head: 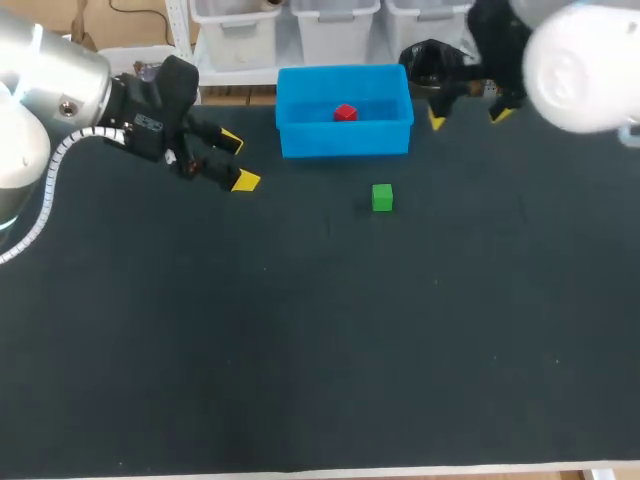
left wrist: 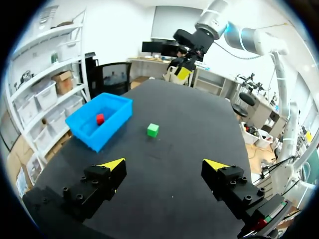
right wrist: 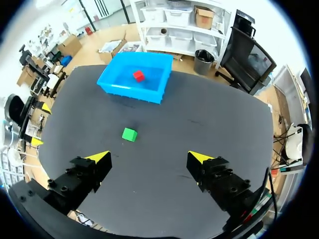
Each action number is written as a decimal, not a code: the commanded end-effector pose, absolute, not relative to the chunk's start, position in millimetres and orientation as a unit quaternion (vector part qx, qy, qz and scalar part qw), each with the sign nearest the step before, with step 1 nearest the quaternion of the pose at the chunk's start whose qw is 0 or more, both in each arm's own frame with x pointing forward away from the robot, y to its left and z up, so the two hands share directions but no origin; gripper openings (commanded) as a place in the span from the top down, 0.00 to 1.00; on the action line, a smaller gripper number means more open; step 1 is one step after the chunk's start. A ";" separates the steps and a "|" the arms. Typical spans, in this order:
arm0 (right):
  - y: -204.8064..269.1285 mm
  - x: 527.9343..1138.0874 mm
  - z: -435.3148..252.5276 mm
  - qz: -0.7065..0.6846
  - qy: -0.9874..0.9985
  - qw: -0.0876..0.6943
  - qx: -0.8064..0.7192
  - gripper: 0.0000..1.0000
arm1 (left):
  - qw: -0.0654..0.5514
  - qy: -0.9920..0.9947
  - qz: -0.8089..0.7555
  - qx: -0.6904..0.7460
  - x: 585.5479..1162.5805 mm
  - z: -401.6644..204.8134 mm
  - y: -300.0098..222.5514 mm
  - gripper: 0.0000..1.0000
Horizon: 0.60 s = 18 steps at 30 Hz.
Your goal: Use the left arm to pick the red cube and place it into the blue plastic box first, then use the right arm to grasp the green cube and put it into the same blue plastic box after the first action is fully finished.
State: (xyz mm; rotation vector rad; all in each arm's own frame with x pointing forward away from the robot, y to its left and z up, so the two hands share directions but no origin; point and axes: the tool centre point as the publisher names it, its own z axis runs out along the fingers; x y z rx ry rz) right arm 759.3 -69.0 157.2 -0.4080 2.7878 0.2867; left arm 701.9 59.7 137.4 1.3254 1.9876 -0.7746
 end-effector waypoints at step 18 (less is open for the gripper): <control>-32.0 775.6 166.7 0.080 0.987 0.082 -0.112 0.00 | 0.309 0.753 -0.292 0.502 701.6 137.8 59.4 0.00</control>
